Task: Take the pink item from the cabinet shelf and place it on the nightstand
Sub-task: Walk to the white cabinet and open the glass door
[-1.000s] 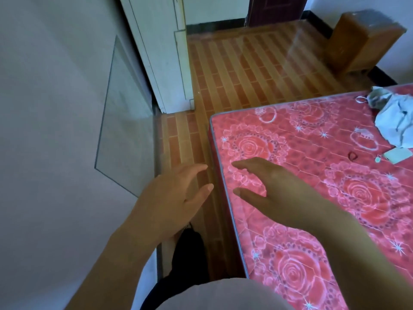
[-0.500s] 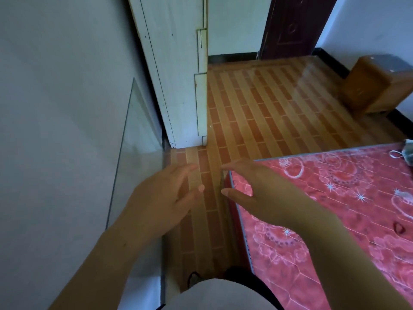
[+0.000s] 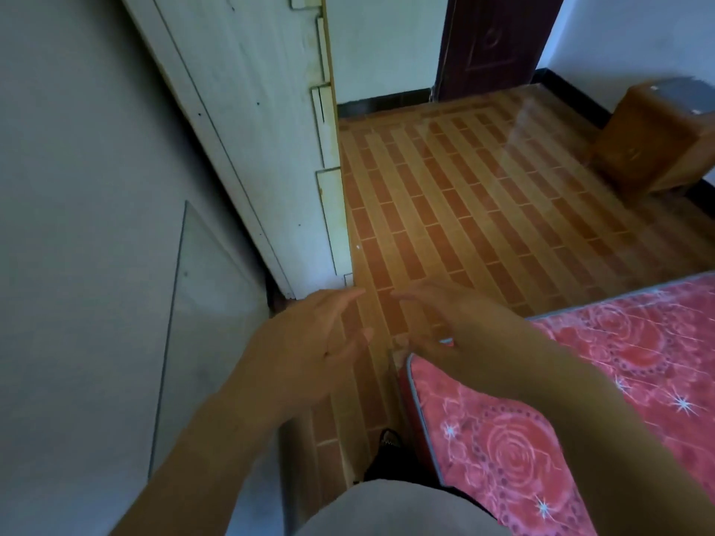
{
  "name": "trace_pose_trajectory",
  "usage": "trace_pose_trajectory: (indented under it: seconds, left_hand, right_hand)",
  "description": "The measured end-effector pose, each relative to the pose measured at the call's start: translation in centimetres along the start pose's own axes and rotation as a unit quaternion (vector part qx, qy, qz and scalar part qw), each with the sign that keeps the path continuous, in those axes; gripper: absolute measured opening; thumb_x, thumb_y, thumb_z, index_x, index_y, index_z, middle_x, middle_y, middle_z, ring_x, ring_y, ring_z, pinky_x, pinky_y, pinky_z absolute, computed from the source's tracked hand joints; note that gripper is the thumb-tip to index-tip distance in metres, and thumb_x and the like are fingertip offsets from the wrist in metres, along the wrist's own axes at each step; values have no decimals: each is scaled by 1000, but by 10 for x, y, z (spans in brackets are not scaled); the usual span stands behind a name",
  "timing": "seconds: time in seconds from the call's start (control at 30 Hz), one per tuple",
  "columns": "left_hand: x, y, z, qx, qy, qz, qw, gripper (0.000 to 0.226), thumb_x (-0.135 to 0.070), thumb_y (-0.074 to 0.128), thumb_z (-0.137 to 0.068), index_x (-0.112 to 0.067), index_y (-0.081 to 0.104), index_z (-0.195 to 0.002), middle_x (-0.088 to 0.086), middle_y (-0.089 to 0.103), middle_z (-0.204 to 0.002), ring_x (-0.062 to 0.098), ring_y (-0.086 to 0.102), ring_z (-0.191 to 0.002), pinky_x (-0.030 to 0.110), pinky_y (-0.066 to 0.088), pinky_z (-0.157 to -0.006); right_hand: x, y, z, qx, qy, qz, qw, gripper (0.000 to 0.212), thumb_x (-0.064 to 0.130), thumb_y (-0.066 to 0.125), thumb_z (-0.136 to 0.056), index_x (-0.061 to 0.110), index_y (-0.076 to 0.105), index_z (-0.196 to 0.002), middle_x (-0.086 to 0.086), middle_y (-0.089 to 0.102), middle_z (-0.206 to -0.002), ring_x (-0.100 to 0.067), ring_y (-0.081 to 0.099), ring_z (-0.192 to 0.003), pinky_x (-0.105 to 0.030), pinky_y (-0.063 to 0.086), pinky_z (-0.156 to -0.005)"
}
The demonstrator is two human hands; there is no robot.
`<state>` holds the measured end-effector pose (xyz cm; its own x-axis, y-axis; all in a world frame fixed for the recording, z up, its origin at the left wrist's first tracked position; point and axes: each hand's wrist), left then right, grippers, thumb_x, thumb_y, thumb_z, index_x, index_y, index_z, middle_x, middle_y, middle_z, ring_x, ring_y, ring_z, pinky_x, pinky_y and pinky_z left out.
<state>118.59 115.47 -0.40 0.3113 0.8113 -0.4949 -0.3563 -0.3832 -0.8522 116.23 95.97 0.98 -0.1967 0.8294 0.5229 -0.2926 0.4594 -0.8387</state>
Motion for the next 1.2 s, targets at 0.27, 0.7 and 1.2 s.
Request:
trace_pose_trajectory:
  seconds: [0.27, 0.7, 1.2]
  left_hand:
    - [23, -44, -121, -18, 7, 18, 1000, 52, -56, 37, -86, -40, 33, -135, -17, 42, -138, 2, 41, -120, 27, 36, -99]
    - [90, -123, -315, -5, 95, 6, 995, 56, -60, 35, -82, -40, 34, -134, -16, 41, -141, 7, 40, -126, 37, 37, -104]
    - [37, -115, -512, 114, 224, 22, 968, 53, -56, 39, -85, -41, 32, -136, -22, 37, -140, -1, 36, -124, 27, 36, -97]
  right_hand:
    - [-47, -51, -110, -11, 32, 6, 999, 52, 36, 56, -87, 31, 36, -135, 10, 41, -140, -9, 42, -122, -19, 33, -93]
    - [-67, -107, -282, -75, 107, 4, 991, 52, 41, 55, -86, 39, 34, -133, 15, 36, -143, -5, 44, -117, -18, 39, -89]
    - [-183, -173, -349, -130, 223, -27, 966, 54, 43, 53, -86, 31, 35, -136, 12, 40, -141, -6, 43, -120, -23, 40, -95]
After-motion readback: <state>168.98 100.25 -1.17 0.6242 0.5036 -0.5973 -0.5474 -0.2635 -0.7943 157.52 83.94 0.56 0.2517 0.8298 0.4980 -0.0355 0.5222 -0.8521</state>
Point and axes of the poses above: each hand's wrist, its own z-axis away from the middle knuckle, its own y-axis out of the palm, x = y × z
